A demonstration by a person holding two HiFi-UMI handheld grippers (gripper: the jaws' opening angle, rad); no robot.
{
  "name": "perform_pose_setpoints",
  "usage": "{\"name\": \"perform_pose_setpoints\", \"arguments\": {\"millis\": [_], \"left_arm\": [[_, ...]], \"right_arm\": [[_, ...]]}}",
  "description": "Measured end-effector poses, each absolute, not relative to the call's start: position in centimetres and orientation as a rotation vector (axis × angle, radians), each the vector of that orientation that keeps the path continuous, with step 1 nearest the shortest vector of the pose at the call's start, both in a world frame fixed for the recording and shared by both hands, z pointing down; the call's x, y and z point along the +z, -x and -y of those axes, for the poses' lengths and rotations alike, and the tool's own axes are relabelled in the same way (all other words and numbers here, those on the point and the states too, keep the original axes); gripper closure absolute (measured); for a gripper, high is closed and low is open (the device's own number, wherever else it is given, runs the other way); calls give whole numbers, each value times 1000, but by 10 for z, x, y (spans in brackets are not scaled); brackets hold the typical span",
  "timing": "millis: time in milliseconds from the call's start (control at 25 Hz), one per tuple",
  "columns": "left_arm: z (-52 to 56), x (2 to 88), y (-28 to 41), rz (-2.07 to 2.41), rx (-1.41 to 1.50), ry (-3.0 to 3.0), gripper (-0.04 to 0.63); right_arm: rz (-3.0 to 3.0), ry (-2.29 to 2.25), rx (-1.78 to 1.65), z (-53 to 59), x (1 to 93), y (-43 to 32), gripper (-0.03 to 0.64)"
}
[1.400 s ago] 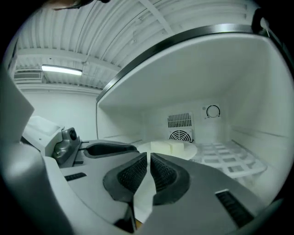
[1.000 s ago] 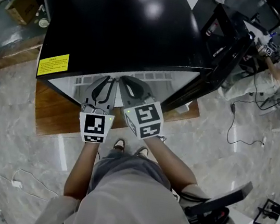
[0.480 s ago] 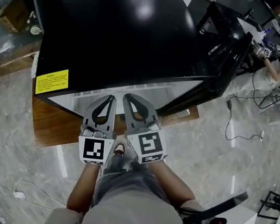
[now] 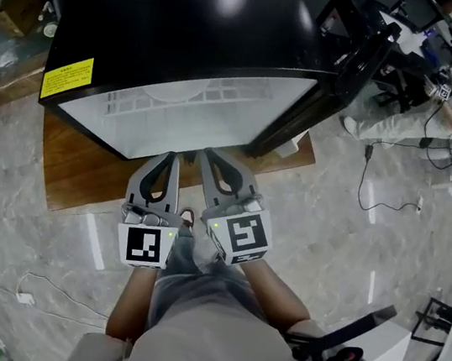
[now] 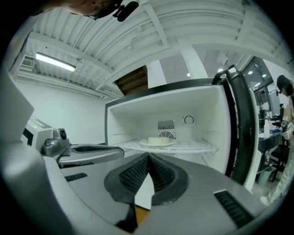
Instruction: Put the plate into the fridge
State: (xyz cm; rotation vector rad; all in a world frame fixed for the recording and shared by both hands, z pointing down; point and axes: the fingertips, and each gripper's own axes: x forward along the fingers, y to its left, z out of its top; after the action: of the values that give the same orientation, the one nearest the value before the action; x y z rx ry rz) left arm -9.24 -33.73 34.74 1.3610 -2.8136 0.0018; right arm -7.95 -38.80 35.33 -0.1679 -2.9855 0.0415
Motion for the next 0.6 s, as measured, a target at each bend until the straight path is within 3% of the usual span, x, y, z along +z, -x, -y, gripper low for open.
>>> {"name": "perform_pose_setpoints", "arguments": {"millis": [240,600], "left_arm": [[336,368,-145,2881,93,-1295,577],[329,350,-309,2907,96,-1223,577]], "right_arm": [[3019,249,19,390,373,-161,598],[2984,252,-42,394,356,-330,598]]}}
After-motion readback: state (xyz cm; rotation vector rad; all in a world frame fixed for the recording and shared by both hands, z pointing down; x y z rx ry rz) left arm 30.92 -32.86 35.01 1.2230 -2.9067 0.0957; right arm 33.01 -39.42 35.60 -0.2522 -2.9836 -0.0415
